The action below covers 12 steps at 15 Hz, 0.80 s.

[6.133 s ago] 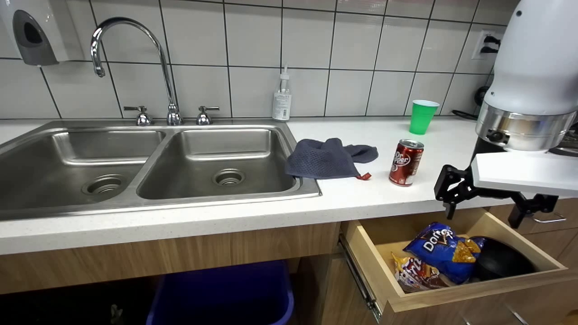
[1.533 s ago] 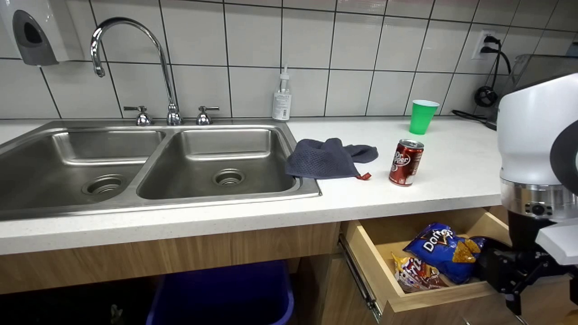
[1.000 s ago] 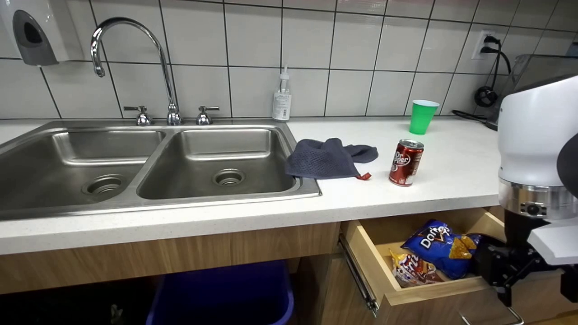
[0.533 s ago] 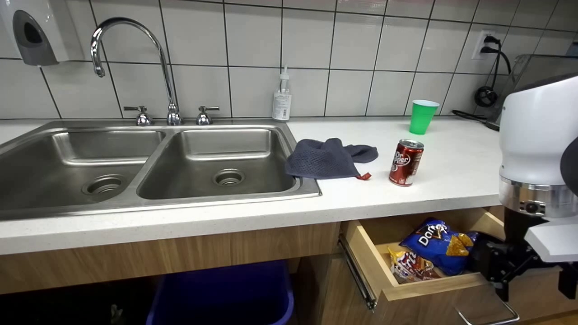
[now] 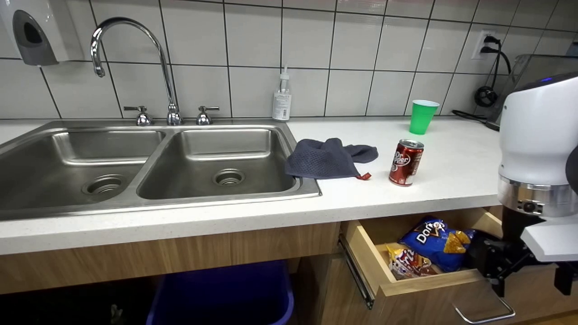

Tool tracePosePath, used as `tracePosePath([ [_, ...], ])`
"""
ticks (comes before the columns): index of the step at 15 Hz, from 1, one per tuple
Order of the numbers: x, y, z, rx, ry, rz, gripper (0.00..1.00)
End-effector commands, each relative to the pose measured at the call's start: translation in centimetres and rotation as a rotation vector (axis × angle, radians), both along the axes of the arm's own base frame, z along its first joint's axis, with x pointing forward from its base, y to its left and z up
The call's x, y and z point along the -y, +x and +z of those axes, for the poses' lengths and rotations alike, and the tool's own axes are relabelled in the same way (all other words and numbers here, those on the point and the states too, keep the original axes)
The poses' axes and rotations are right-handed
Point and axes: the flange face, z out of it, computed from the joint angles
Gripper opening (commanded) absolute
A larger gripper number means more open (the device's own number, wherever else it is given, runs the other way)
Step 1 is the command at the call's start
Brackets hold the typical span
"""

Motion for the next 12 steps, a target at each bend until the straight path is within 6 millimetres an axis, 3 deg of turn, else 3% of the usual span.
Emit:
tracePosePath([
  [1,0.2,0.7,0.1,0.037,-0.019,-0.014,1.00],
  [12,1.1,2.5,0.4,0.058,-0.033,-0.039,1.00],
])
